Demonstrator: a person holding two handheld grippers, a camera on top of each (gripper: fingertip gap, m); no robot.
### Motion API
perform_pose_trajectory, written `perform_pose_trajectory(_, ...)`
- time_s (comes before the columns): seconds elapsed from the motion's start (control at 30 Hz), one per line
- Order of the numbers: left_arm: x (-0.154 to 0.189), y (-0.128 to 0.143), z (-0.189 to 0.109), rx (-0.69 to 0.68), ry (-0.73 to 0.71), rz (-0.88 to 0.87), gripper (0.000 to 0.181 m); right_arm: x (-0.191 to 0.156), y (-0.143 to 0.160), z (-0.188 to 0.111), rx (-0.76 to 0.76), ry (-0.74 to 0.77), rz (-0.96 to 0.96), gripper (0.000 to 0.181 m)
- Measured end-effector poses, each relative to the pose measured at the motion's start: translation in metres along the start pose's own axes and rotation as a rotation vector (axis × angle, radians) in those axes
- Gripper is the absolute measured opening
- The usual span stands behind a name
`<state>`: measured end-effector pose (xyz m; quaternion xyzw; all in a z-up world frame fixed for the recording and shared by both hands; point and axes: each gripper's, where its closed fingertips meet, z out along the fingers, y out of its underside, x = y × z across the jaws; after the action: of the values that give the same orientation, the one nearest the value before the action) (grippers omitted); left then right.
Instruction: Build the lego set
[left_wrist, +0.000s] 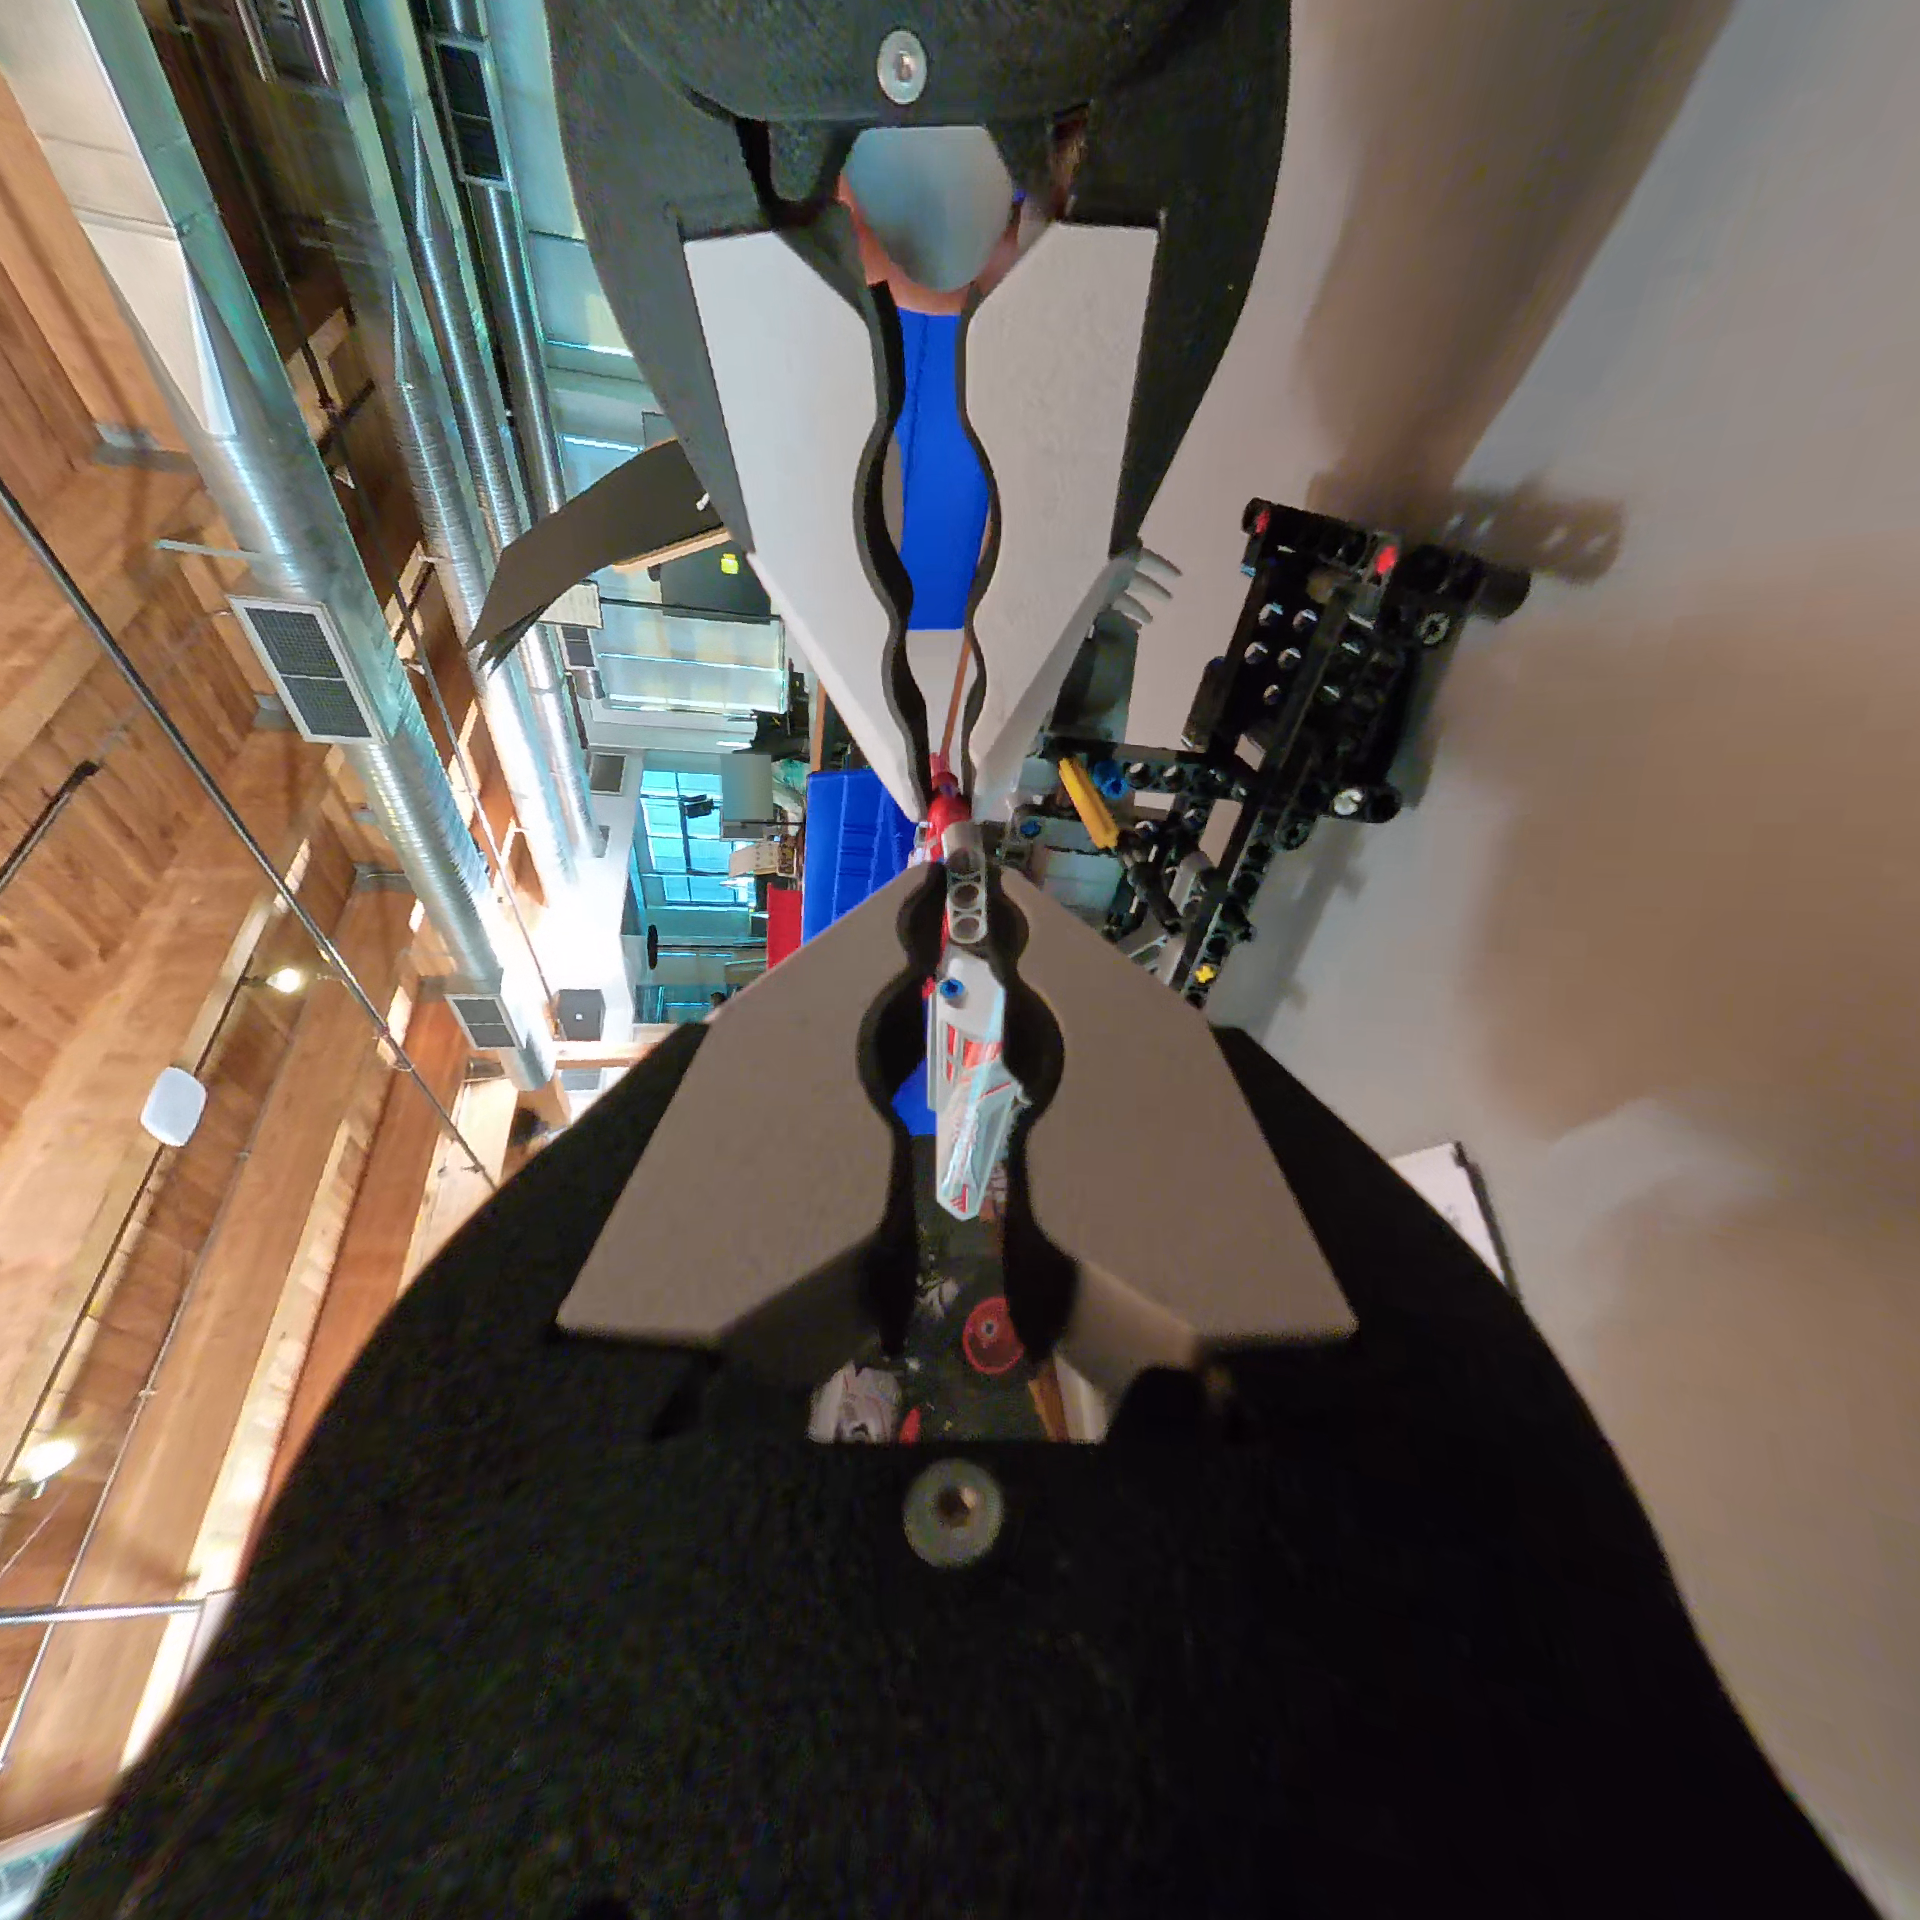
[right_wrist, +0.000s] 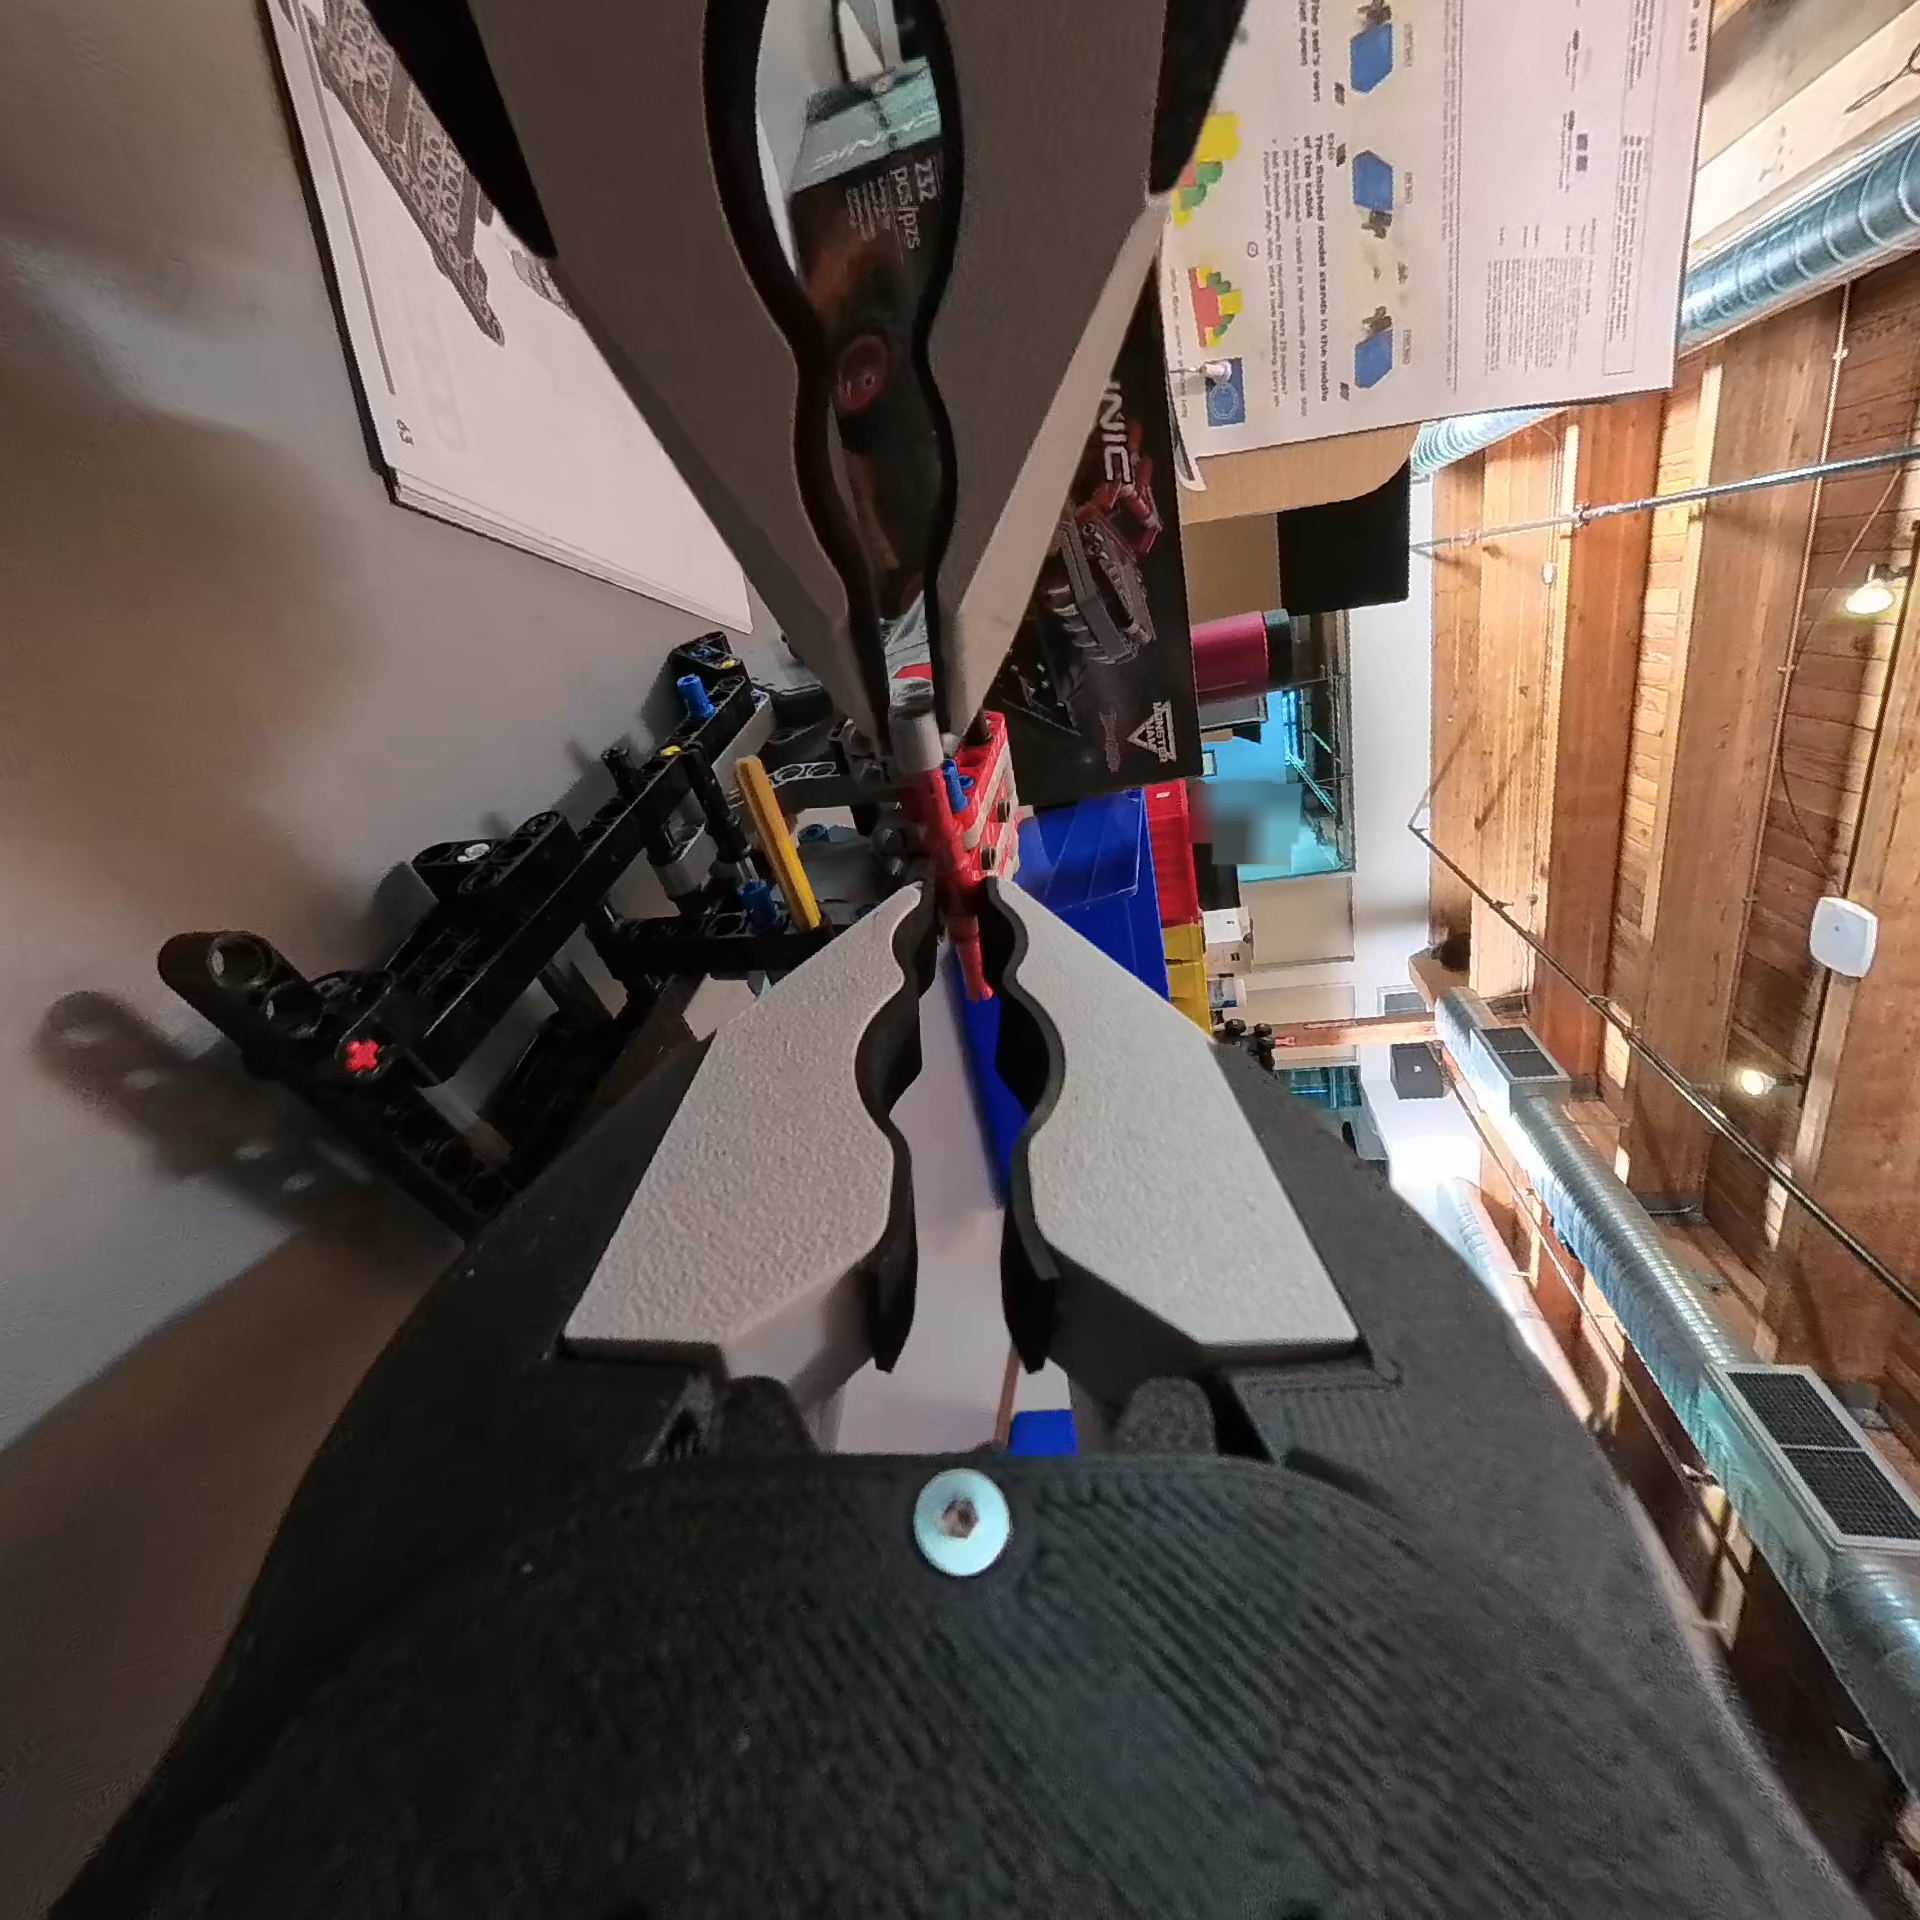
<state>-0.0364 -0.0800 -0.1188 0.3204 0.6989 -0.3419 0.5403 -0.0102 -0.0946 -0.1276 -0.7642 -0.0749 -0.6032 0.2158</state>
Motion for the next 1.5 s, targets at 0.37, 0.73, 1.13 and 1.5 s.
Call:
perform_pose_trajectory(0.37,0.003,0.012,0.005,-0.07,0.019,0.025,0.004,0.0,-0.002,0.001,0.016,0.007,0.012,0.006)
perform_pose_trajectory(0.73,-0.001,0.009,0.006,-0.074,0.014,0.018,0.004,0.0,-0.003,0.003,0.013,0.012,0.009,0.006)
perform_pose_trajectory(1.13,0.0,0.005,0.007,-0.052,0.019,-0.051,0.004,-0.001,-0.006,0.004,0.017,0.013,0.009,0.006)
perform_pose_trajectory(1.5,0.0,0.004,0.006,0.005,0.012,-0.127,0.004,-0.001,-0.005,0.005,0.008,0.011,0.008,0.006)
